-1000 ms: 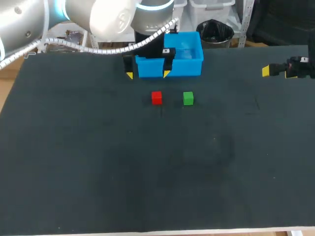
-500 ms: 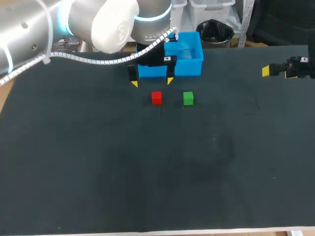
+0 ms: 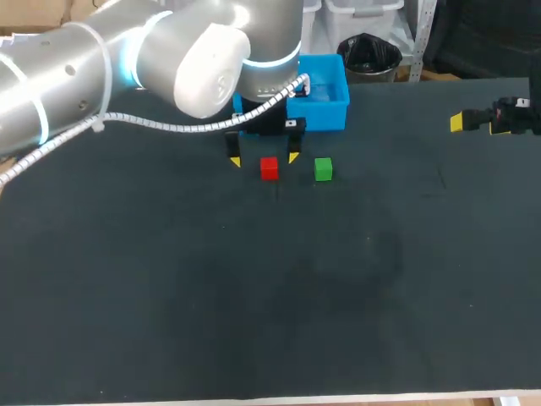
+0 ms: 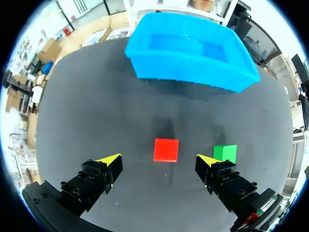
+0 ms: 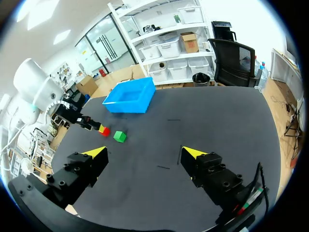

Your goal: Use the left arm to pick the red cube and place it into the blue plastic box first, then use the right arm to grasp the green cube and put it into the same blue plastic box after the first action is fully finished.

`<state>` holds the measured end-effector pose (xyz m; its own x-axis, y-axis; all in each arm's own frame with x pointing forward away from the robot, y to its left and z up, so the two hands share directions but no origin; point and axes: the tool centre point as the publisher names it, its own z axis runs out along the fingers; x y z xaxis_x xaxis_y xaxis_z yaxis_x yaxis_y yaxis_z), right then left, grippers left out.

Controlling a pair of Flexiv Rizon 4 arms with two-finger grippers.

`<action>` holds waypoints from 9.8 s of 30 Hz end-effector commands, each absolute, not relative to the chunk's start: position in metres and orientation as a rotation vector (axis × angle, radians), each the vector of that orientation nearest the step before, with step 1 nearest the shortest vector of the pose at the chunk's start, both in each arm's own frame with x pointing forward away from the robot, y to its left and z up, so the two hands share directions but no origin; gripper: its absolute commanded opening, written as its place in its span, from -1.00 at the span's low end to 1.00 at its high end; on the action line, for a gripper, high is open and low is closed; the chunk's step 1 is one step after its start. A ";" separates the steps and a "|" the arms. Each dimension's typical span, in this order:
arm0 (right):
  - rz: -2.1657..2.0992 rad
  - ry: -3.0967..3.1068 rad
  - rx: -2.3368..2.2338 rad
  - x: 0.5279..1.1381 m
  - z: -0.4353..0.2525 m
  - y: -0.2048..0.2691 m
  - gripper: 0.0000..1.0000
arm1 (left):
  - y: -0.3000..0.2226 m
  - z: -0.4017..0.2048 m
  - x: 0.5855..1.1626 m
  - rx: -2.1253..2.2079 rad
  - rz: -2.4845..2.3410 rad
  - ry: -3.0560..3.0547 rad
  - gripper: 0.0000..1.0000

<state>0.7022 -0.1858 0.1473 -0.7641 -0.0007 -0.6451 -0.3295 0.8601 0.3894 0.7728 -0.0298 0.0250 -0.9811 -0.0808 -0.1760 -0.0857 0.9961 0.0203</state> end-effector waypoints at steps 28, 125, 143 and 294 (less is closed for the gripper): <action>0.648 2.368 -0.237 0.702 0.148 -0.186 1.00 | -0.030 -0.023 0.796 -0.149 0.120 3.023 -0.33; 0.648 2.368 -0.237 0.702 0.148 -0.186 1.00 | -0.035 0.100 0.987 -0.473 -0.227 2.752 1.00; 0.648 2.368 -0.237 0.702 0.148 -0.186 1.00 | -0.006 0.137 0.941 -0.371 -0.260 2.638 1.00; 0.568 2.487 -0.286 0.722 0.135 -0.149 1.00 | 0.114 0.200 0.744 1.484 -0.616 1.767 1.00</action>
